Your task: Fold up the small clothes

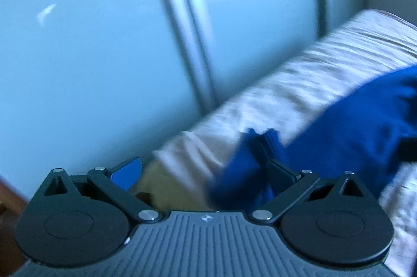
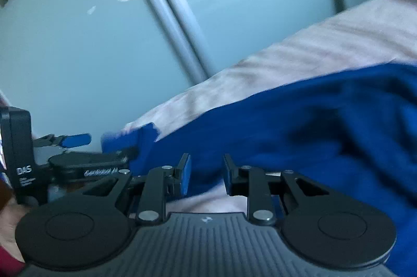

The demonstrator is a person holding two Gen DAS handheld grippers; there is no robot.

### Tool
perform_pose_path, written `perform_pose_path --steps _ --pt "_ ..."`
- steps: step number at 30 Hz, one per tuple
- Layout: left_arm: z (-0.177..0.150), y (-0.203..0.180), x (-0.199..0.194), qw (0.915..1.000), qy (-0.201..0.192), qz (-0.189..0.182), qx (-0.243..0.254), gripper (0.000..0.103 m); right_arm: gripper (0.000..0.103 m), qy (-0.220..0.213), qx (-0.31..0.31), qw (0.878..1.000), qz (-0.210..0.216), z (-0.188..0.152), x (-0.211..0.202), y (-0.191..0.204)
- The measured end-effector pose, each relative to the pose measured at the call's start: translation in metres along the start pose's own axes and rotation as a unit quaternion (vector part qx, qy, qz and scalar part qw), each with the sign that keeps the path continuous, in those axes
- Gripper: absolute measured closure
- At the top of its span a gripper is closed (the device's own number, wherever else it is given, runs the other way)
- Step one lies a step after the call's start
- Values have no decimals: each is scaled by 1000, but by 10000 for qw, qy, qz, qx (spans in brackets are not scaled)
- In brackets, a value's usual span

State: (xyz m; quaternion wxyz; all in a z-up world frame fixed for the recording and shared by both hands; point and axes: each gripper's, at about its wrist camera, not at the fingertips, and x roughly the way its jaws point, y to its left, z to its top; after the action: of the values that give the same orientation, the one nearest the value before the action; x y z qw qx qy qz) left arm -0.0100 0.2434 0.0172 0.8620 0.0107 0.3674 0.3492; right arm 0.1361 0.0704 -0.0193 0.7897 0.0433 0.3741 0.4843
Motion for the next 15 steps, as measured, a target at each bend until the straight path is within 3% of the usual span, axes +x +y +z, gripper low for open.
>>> perform_pose_path --steps 5,8,10,13,15 --pt "6 35 1 9983 -131 443 -353 0 78 391 -24 9992 -50 -2 40 26" --pt "12 57 -1 9950 -220 672 -699 1 77 593 -355 9975 152 -11 55 55" --pt "15 70 -1 9935 -208 632 -929 1 77 765 -667 9934 529 -20 63 81" --pt "18 83 0 9921 -174 466 -1153 1 71 1061 -880 9792 1485 -29 68 105" --pt "18 88 0 9915 -187 431 -1213 0 71 884 -1172 9773 1525 -31 58 113"
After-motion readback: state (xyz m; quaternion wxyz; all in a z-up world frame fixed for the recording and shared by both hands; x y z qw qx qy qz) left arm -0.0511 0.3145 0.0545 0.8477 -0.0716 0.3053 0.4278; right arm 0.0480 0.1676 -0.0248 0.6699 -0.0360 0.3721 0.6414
